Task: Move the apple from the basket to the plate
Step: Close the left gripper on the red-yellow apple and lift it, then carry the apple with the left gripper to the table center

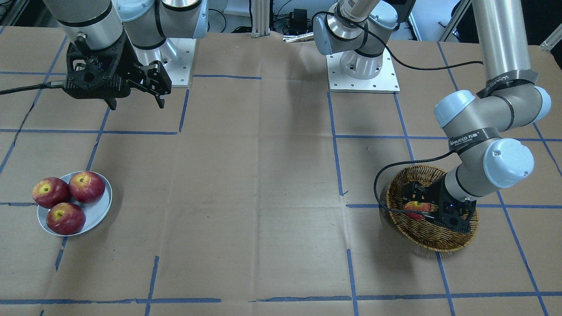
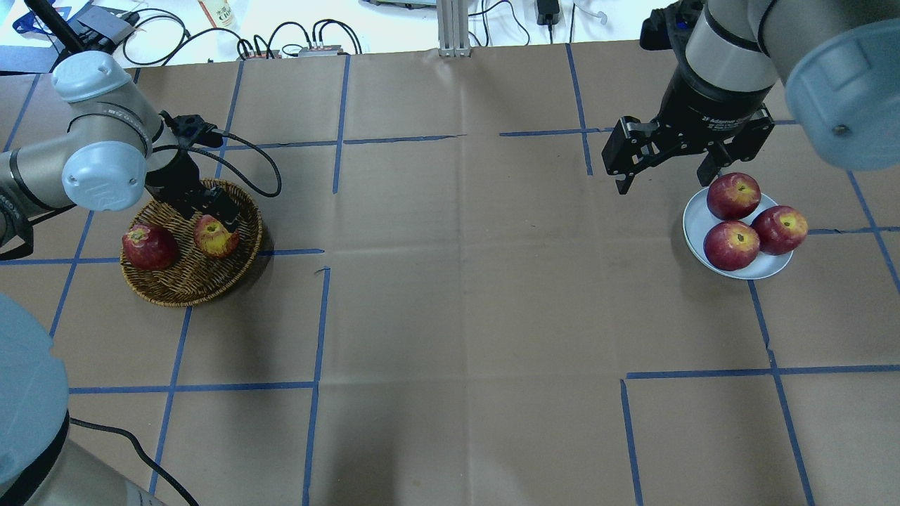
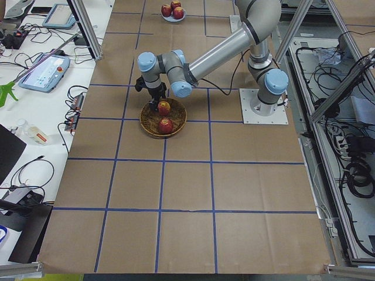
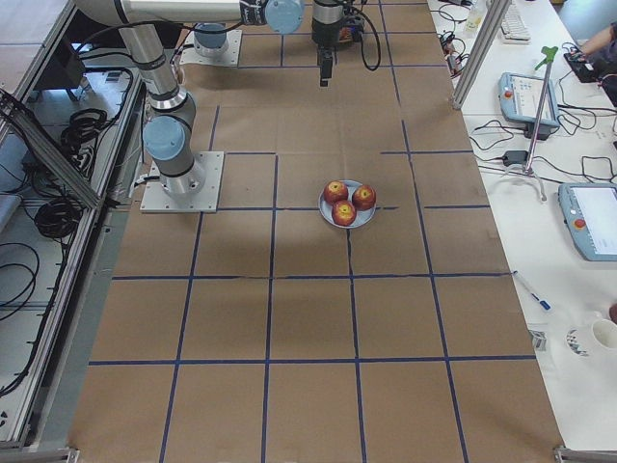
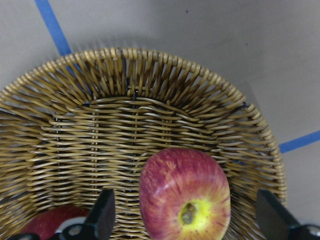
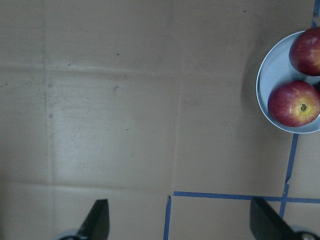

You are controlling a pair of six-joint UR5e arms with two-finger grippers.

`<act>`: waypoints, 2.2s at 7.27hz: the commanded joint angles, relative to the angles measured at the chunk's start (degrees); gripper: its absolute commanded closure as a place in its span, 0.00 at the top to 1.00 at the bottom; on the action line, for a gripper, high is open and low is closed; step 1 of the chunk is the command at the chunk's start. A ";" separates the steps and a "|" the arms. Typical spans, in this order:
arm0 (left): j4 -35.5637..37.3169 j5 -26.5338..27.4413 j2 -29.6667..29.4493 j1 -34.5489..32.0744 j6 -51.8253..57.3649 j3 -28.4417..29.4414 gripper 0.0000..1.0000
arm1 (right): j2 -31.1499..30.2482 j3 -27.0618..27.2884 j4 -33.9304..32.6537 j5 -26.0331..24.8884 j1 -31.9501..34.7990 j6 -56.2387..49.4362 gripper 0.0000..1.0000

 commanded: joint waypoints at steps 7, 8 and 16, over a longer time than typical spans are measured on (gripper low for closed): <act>1.56 0.27 -2.84 0.03 2.79 0.16 0.56 | 0.00 -0.07 0.00 0.00 0.09 0.24 1.00; 1.56 0.44 -2.67 0.03 2.71 1.64 0.54 | 0.00 0.01 0.00 0.00 0.09 0.24 1.00; -4.62 -6.47 1.04 -29.37 -38.19 9.55 0.59 | 0.00 -0.07 0.00 0.00 0.00 0.24 1.00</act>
